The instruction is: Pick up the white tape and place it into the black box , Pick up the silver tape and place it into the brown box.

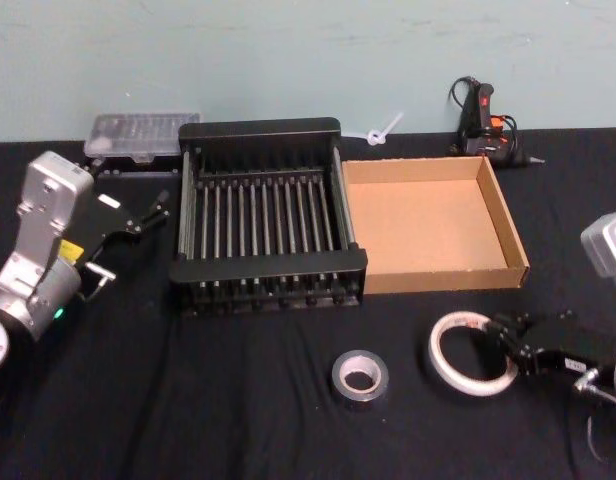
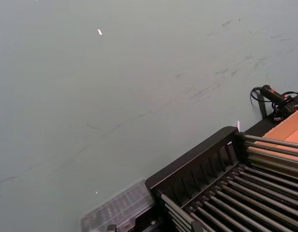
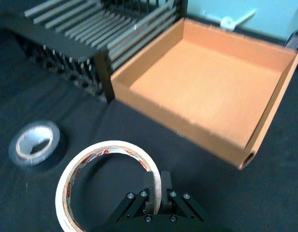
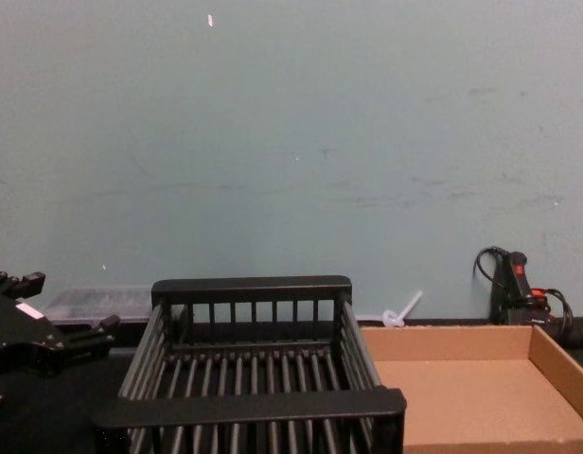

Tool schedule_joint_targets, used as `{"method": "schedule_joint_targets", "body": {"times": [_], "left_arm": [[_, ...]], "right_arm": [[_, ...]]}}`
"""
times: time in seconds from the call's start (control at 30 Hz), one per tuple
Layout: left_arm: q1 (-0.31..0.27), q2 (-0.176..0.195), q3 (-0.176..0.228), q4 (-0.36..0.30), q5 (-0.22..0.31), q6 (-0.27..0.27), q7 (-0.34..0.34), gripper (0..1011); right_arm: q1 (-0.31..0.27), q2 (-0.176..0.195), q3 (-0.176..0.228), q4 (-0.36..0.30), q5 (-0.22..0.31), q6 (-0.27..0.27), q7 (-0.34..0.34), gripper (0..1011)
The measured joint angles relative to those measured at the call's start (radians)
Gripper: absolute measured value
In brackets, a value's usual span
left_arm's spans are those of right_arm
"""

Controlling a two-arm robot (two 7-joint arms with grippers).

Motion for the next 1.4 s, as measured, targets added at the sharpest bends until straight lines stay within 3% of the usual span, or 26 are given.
{"method": "schedule_joint_targets", "body": {"times": [0.37, 0.93, 1.4], "left_arm": [[0.0, 0.0, 0.0, 0.0, 0.0, 0.0, 0.0, 1001], [0.0, 0.0, 0.0, 0.0, 0.0, 0.0, 0.0, 1001], [0.0, 0.0, 0.0, 0.0, 0.0, 0.0, 0.0, 1001]], "right_arm": [[0.078, -0.045, 0.013, 0.002, 0.005, -0.032, -0.024, 95], [0.325, -0.207, -0.095, 0.179, -0.098, -0.047, -0.026, 95], [0.437, -0.292, -0.145, 0.272, -0.156, -0.06, -0.005, 95]]}}
